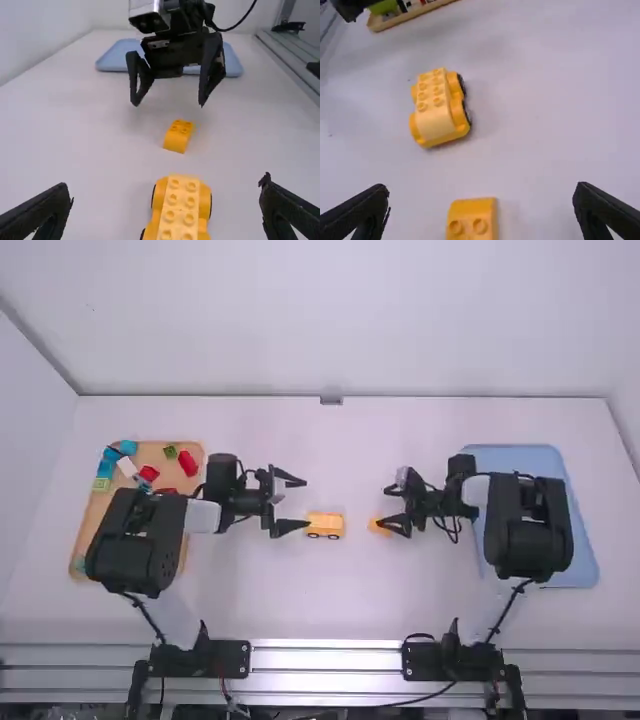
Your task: Assemble lego blocks to make yellow taxi
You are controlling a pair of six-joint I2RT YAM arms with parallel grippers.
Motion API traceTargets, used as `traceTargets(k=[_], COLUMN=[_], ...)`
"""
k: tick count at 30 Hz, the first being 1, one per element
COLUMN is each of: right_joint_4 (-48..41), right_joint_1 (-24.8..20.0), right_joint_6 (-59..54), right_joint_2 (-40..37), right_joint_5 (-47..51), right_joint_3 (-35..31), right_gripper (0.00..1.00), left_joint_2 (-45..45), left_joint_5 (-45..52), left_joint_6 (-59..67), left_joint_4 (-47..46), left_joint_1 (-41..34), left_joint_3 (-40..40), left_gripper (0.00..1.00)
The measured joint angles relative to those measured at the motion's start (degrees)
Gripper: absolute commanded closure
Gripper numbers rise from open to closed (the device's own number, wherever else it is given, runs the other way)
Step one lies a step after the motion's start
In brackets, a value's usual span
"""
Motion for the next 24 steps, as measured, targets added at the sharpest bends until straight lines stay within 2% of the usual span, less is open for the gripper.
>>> traceTargets(k=[3,7,11,12,17,22,24], right_joint_4=[-6.9,-7.8,6.8,8.1,25.3,42.0,44.5], right_joint_1=[0.1,0.6,1.7,1.8,2.5,-0.4,-1.4], right_joint_6=[-1.5,-2.9,-3.5,-3.6,-3.8,0.2,2.1], right_joint_2=[-2.9,-5.6,-6.0,-6.0,-6.0,-6.0,-6.0], right_joint_5=[4.7,8.9,11.6,11.8,12.6,9.2,8.7], right_joint_3=[0.0,-0.1,-4.9,-5.7,-14.6,-21.4,-22.9], right_gripper=[0.02,0.02,0.02,0.02,0.02,0.02,0.01], left_joint_2=[0.1,0.2,0.4,0.4,0.4,0.4,0.4], left_joint_5=[-0.5,-1.4,-1.8,-1.8,-1.7,-1.7,-1.7], left_joint_6=[0.0,0.0,0.0,0.0,0.0,0.0,0.0], left_joint_4=[0.1,0.1,0.7,0.7,0.7,0.4,0.4], left_joint_1=[-0.3,-0.3,-0.4,-0.4,-0.4,-0.4,-0.4], left_joint_3=[0.0,0.0,0.0,0.0,0.0,0.0,0.0], left_gripper=[0.01,0.01,0.01,0.01,0.01,0.01,0.01])
